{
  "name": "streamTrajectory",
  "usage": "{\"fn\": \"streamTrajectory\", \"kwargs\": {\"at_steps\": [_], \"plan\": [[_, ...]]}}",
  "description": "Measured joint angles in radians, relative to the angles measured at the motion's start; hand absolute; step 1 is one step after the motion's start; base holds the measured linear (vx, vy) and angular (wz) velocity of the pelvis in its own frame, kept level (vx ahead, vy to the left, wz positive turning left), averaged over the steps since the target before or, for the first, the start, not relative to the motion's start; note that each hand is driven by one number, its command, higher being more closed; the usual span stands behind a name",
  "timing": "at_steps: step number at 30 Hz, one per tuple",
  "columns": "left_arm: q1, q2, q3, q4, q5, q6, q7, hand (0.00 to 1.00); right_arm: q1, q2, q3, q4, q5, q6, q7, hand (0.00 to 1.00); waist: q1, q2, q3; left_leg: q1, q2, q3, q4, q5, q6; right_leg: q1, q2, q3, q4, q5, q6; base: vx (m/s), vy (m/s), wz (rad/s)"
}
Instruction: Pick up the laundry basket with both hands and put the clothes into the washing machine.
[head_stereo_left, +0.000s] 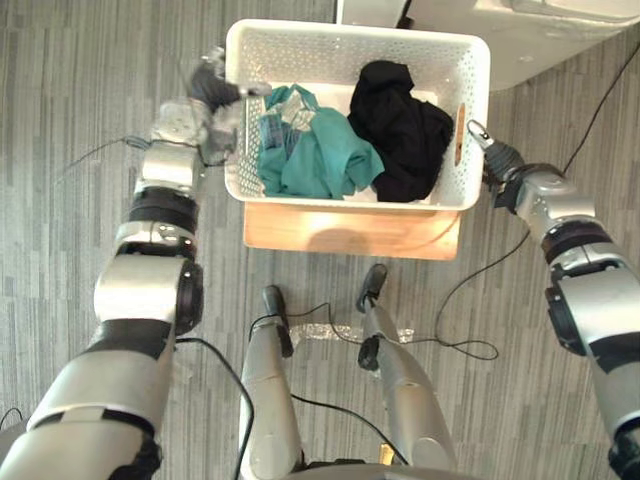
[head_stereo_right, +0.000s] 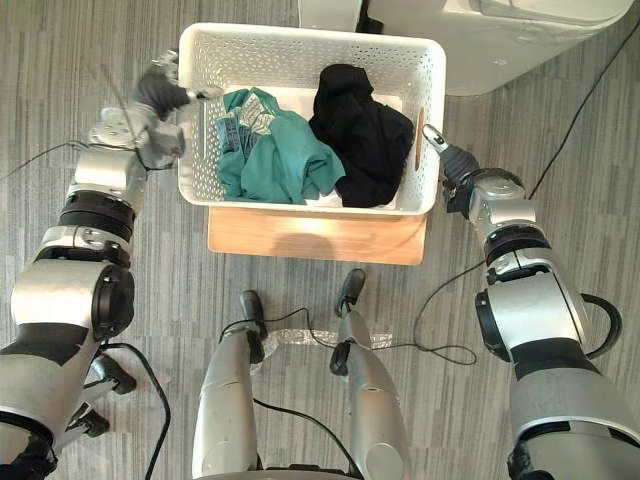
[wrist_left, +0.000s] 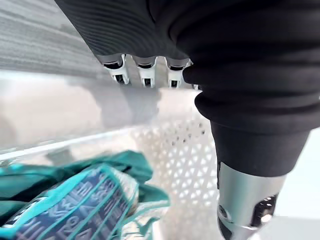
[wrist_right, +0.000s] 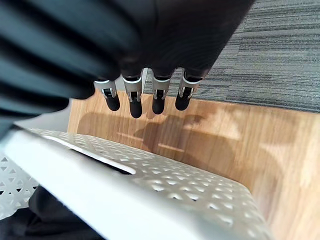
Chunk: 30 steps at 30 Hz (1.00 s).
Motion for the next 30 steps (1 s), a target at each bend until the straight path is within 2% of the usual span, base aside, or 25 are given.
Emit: {"fn": "streamTrajectory", "kwargs": {"at_steps": [4, 8, 12, 21, 24, 30], "plan": [[0.003, 0.044, -0.151, 0.021, 0.021, -0.004, -0.05, 0.0, -0.001, -0.023, 0.029, 0.004, -0.001, 0.0, 0.002, 0.0, 0.014, 0.0, 0.0, 0.0, 0.0, 0.0, 0.0, 0.0, 0.0, -0.001, 0.0, 0.001, 0.001, 0.0, 0.0, 0.0, 0.0, 0.0], [0.031, 0.036, -0.174, 0.046, 0.101, -0.013, -0.064, 0.0, -0.005, -0.034, 0.045, 0.006, 0.001, -0.002, 0.017, 0.0, 0.016, 0.0, 0.0, 0.001, 0.0, 0.007, -0.013, 0.003, 0.004, -0.003, -0.003, 0.001, 0.001, -0.01, 0.012, 0.0, 0.0, 0.03], [0.033, 0.026, -0.148, 0.061, 0.132, -0.022, -0.059, 0.0, -0.007, -0.031, 0.046, 0.006, 0.005, -0.002, 0.017, 0.0, 0.015, 0.004, -0.005, 0.002, 0.0, 0.014, -0.013, 0.003, 0.004, -0.005, -0.004, 0.005, 0.001, -0.005, 0.006, 0.0, 0.0, 0.0], [0.051, 0.007, 0.014, 0.064, 0.155, -0.012, -0.037, 0.0, -0.043, 0.016, 0.042, 0.003, 0.035, 0.0, -0.002, 0.0, -0.006, 0.005, -0.011, -0.008, 0.004, 0.033, -0.01, 0.003, 0.004, -0.029, -0.003, 0.025, 0.003, -0.005, 0.006, -0.01, 0.01, -0.05], [0.049, -0.001, 0.031, 0.061, 0.155, -0.002, -0.028, 0.0, -0.056, 0.02, 0.042, 0.015, 0.012, 0.007, -0.001, 0.0, -0.007, 0.005, -0.012, -0.016, 0.007, 0.032, 0.005, 0.002, 0.004, -0.031, -0.001, 0.027, 0.003, 0.004, -0.002, 0.0, 0.006, -0.01], [0.036, -0.009, 0.033, 0.06, 0.155, 0.018, -0.012, 0.0, -0.094, 0.028, 0.044, 0.036, -0.096, 0.014, 0.001, 0.0, -0.008, 0.005, -0.013, -0.027, 0.008, 0.029, 0.012, 0.002, 0.004, -0.04, 0.0, 0.027, 0.003, 0.002, 0.006, 0.0, 0.0, 0.0]]}}
